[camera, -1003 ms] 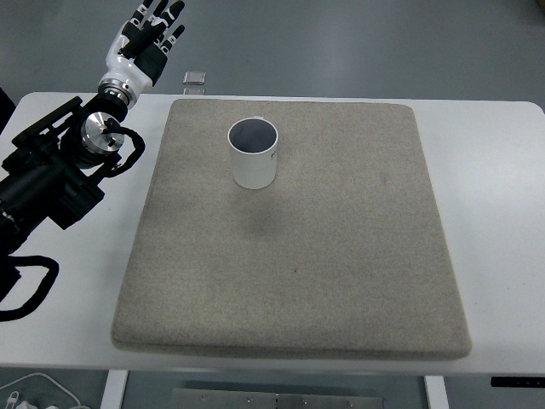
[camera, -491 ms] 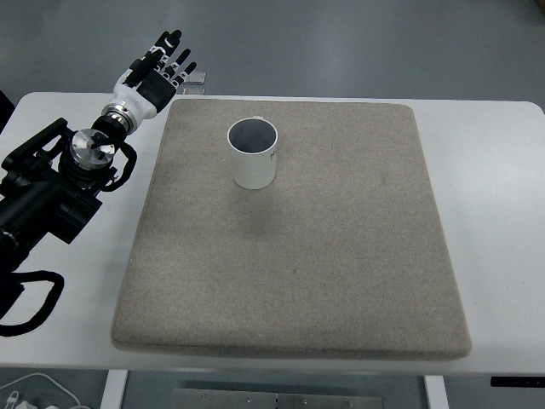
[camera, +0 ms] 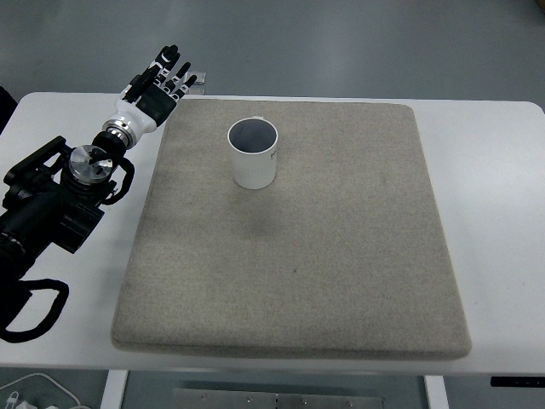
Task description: Flip white cup upright
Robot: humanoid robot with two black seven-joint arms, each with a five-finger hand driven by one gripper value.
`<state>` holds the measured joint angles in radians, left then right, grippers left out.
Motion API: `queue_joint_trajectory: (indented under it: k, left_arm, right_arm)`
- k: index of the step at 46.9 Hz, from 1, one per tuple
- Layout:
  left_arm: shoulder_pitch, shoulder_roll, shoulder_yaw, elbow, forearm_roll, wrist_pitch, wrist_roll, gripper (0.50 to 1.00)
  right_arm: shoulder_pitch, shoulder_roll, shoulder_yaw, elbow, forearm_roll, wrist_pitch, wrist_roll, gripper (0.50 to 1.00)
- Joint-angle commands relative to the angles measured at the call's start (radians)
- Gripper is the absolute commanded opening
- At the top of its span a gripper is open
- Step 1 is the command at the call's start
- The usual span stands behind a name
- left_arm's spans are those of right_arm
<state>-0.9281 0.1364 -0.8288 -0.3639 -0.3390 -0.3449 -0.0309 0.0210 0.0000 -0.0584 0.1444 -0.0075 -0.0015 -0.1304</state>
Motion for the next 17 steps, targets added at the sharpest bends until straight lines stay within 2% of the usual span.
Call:
queue_joint_trajectory:
  k: [1, 17]
  left_arm:
    - [0.000, 0.000, -0.001, 0.000, -0.002, 0.000, -0.001, 0.996]
    - [-0.003, -0.001, -0.003, -0.003, -0.002, 0.000, -0.003, 0.996]
  right_arm:
    - [-0.001, 0.000, 0.002, 0.000, 0.000, 0.000, 0.000, 0.930]
    - [0.000, 0.000, 0.002, 0.000, 0.001, 0.000, 0.000, 0.930]
